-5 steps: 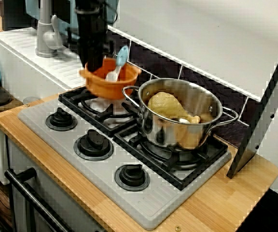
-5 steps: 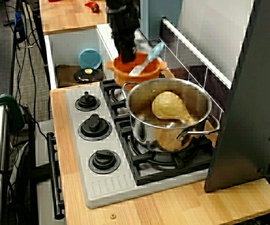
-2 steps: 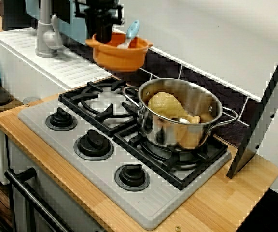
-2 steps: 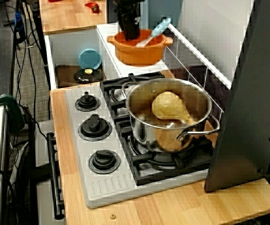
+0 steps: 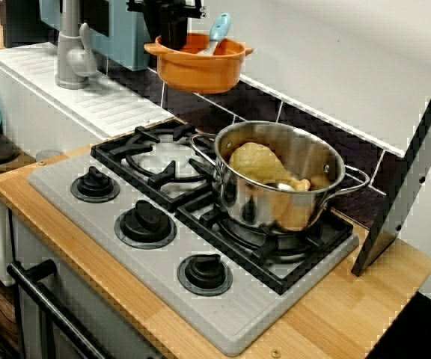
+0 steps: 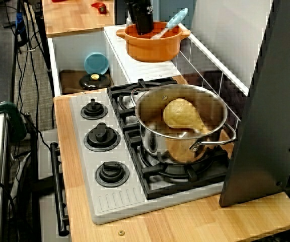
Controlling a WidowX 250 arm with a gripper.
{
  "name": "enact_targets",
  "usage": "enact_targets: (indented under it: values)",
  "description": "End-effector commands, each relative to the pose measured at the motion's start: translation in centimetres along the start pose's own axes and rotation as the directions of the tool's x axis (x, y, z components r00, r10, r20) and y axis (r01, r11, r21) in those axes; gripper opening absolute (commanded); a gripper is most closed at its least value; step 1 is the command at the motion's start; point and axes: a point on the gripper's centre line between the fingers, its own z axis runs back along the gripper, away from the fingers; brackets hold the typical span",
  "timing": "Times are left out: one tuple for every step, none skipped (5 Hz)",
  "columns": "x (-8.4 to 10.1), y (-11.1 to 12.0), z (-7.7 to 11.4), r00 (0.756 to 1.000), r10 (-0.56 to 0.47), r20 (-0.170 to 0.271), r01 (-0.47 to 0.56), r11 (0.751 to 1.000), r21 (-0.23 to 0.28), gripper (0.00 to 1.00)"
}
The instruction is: Lift pot from stove
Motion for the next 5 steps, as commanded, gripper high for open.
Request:
enact_targets:
  values:
    - [1.0,-1.1,4.0,0.994,-0.026,0.109,0.027,1.0,-0.003,0.0]
    - [1.1,-1.3,4.4,0.992,-0.029,0.119,0.03,1.0,-0.006,0.0]
    - [1.4,-1.6,4.9,0.991,-0.022,0.131,0.024,1.0,-0.017,0.0]
    - [1.5,-1.8,5.4,0.99,-0.019,0.14,0.023,0.999,-0.027,0.0]
    - [1.5,-2.0,5.8,0.989,-0.017,0.146,0.024,0.999,-0.04,0.0]
